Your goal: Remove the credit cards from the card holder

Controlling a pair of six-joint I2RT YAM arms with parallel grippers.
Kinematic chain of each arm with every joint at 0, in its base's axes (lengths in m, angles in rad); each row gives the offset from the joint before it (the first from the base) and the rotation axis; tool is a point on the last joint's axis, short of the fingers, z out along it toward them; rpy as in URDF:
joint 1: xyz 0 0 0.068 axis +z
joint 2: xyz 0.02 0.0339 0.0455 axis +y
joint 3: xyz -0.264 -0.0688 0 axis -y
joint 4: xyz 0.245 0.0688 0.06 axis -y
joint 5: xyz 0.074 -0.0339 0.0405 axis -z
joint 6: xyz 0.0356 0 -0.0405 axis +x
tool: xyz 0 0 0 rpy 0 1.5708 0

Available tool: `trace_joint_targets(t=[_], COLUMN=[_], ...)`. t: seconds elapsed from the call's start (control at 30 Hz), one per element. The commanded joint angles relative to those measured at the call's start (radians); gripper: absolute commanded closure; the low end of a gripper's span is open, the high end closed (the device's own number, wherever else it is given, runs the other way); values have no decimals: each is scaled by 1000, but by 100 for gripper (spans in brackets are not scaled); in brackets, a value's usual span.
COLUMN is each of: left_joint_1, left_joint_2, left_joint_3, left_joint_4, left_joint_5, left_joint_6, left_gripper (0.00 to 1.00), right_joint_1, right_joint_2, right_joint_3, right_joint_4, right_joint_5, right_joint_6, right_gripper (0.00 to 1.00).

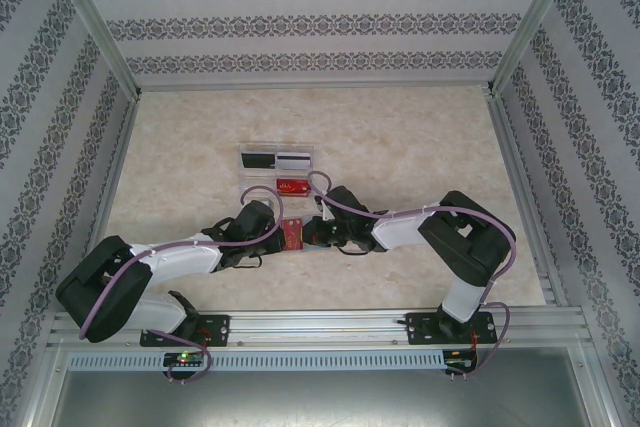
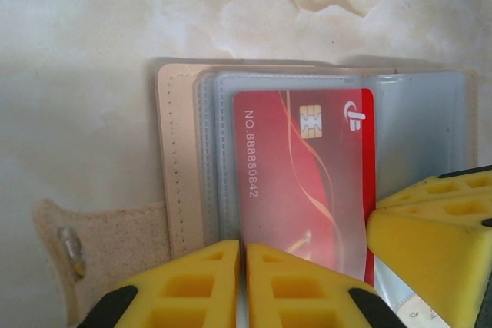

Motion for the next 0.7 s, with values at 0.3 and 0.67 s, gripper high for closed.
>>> trace_joint_targets(t=[0.3,0.67], left_joint_1=[7,5], left_joint_2=[-1,5], left_joint_3=[3,5], left_joint_4=[-37,-38], left_joint_5=[2,8], left_joint_6=[-1,-1], left_gripper=[88,88], right_joint_1=[-57,-54], right_joint_2=[-101,-7], right_joint_3=[-85,-54], right_joint_4=[-6,86], right_joint_5=[-3,-34], right_joint_6=[-28,9], right_gripper=[96,80])
